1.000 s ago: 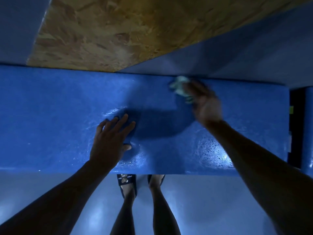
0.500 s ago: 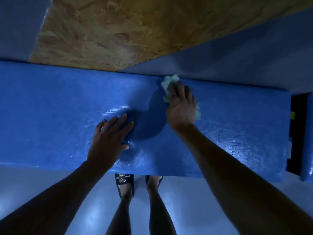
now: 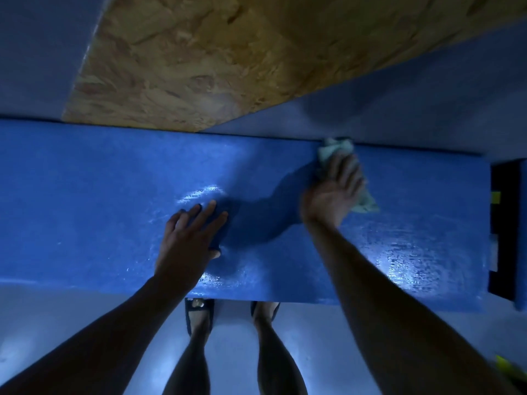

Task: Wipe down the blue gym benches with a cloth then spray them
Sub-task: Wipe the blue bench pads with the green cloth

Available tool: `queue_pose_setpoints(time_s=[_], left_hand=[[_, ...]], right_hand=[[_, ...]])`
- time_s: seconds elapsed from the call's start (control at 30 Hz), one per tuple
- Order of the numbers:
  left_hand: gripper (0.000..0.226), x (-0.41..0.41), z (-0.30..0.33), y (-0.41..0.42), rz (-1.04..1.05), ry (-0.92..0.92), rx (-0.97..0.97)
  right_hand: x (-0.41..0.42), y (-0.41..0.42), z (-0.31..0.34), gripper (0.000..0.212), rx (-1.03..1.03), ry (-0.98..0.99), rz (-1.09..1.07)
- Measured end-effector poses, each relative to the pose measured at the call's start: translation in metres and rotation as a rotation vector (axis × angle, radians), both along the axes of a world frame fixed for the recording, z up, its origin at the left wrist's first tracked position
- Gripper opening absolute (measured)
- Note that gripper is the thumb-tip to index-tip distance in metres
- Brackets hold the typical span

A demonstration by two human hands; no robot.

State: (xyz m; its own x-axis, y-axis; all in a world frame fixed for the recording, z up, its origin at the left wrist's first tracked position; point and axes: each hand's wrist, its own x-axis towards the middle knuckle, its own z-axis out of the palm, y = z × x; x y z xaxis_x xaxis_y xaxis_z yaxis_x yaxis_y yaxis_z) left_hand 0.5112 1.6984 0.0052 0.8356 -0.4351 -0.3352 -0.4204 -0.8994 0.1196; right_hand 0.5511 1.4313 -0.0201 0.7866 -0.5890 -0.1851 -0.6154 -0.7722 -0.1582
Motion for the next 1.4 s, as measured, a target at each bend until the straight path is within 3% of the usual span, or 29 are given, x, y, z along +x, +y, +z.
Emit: queue_pose_setpoints(time_s=[0.13, 0.23, 0.3, 0.43, 0.63, 0.73, 0.83, 0.93, 1.0, 1.07, 1.13, 1.27, 1.33, 1.4], left_hand=[[0.097, 0.000, -0.001, 0.003, -0.005, 0.006, -0.024], [0.095, 0.000, -0.004, 0.007, -0.021, 0.014, -0.050], [0.093, 0.000, -0.006, 0.011, -0.017, 0.033, -0.076], [0.089, 0.002, -0.007, 0.016, 0.002, 0.041, -0.132], [0.083, 0.017, -0.002, 0.036, -0.071, 0.032, -0.240], [0.084, 0.035, 0.006, 0.064, -0.083, 0.030, -0.241], [0.087, 0.053, 0.015, 0.096, -0.094, -0.010, -0.145], [0.093, 0.070, 0.019, 0.123, -0.079, 0.002, -0.074], [0.096, 0.078, 0.019, 0.135, -0.066, 0.044, -0.010], [0.098, 0.082, 0.015, 0.141, -0.069, 0.078, 0.003], [0.099, 0.083, 0.009, 0.146, -0.071, 0.076, -0.043], [0.099, 0.082, 0.000, 0.150, -0.088, 0.057, -0.063], [0.098, 0.085, 0.002, 0.149, -0.092, 0.077, -0.033], [0.095, 0.086, 0.004, 0.149, -0.096, 0.095, -0.013]], right_hand=[[0.011, 0.064, -0.004, 0.065, 0.096, -0.121, 0.585], [0.016, 0.026, -0.003, 0.065, 0.044, -0.087, 0.920], [0.015, -0.019, -0.002, 0.066, -0.009, -0.078, 0.830], [-0.005, -0.072, 0.008, 0.063, 0.023, -0.039, 0.419], [0.027, 0.050, -0.005, 0.068, 0.076, -0.159, -0.137], [0.044, 0.130, 0.002, 0.065, 0.096, -0.195, -0.047], [0.041, 0.184, 0.004, 0.058, 0.141, -0.180, 0.249], [0.036, 0.164, -0.004, 0.057, 0.147, -0.127, 0.703], [0.035, 0.122, -0.007, 0.058, 0.085, -0.138, 0.857], [0.027, 0.078, -0.005, 0.060, 0.038, -0.115, 0.737], [0.012, 0.051, 0.003, 0.064, 0.078, -0.113, 0.410], [0.025, 0.098, -0.001, 0.074, 0.068, -0.179, -0.170], [0.051, 0.149, -0.002, 0.068, 0.056, -0.233, -0.287], [0.069, 0.201, -0.005, 0.065, 0.071, -0.269, -0.251]])
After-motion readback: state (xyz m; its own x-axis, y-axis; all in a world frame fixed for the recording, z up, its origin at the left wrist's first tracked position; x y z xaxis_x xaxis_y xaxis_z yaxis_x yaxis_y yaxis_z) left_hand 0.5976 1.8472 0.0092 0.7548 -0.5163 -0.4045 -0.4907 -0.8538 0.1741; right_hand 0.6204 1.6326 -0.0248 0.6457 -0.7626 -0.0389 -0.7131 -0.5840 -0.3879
